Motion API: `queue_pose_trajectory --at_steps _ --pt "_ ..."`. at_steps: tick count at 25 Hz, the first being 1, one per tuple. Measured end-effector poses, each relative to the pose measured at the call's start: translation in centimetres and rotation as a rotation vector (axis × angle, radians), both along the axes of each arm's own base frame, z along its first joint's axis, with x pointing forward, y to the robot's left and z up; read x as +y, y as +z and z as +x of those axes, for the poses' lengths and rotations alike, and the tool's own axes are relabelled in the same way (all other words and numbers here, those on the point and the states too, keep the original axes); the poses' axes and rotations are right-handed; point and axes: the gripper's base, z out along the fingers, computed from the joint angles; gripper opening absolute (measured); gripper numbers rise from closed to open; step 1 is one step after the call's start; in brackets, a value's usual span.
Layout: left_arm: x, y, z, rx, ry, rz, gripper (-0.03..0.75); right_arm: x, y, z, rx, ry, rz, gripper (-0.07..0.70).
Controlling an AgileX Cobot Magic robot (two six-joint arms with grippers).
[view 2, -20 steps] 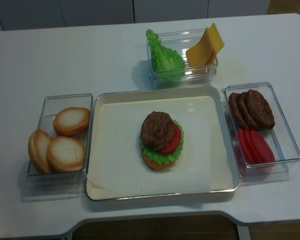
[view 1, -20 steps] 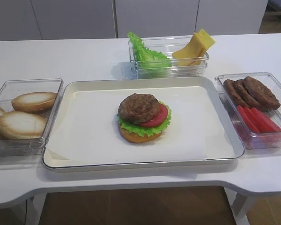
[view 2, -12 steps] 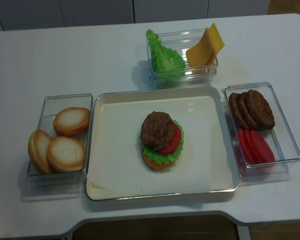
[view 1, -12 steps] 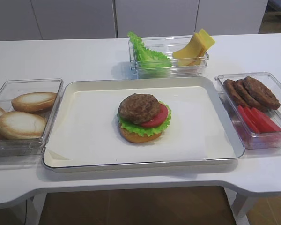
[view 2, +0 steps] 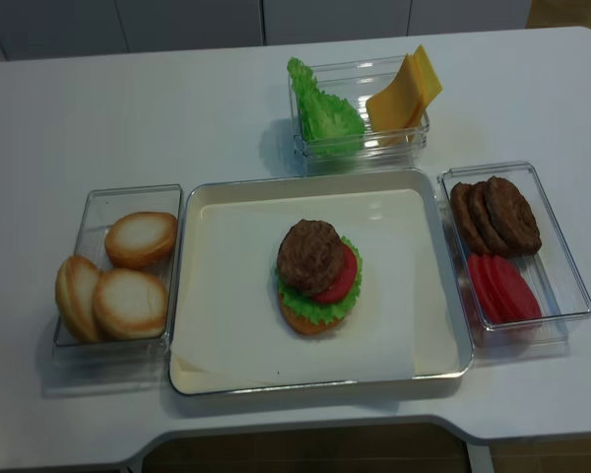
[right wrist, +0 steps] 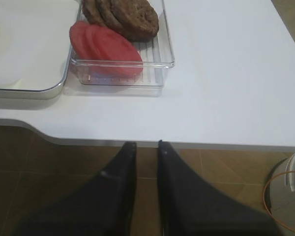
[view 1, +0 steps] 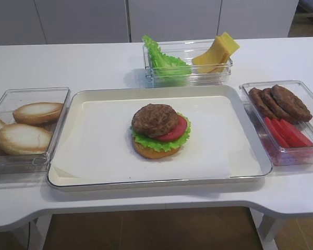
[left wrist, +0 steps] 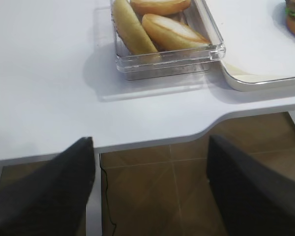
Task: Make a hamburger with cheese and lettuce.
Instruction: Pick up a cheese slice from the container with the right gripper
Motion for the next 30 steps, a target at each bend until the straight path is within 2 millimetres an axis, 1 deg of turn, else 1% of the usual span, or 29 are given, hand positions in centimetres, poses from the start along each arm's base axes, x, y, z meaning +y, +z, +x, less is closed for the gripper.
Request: queue_pose_trajectory --at_steps 13,15,19,21,25,29,30 --pt "0.0 0.0 0.0 0.0 0.0 0.0 0.528 0.1 0.1 0.0 -0.011 0.008 0.012 0.119" --pt "0.0 0.0 0.0 0.0 0.0 0.0 0.528 0.4 0.6 -0.1 -0.034 0.015 0.046 0.146" --pt "0.0 0.0 0.0 0.0 0.0 0.0 0.528 0.9 2.6 0.0 -0.049 0.026 0.139 0.262" --pt "0.0 0.0 0.0 0.0 0.0 0.0 0.528 1.1 3.8 0.7 -0.039 0.04 0.18 0.299" --pt "0.0 0.0 0.0 0.0 0.0 0.0 0.528 1.6 6.9 3.4 -0.032 0.069 0.279 0.316" --pt "0.0 0.0 0.0 0.0 0.0 0.0 0.528 1.6 9.7 7.5 0.004 0.063 0.342 0.319" --pt "0.0 0.0 0.0 0.0 0.0 0.0 0.528 1.5 10.2 8.8 0.03 0.058 0.347 0.319"
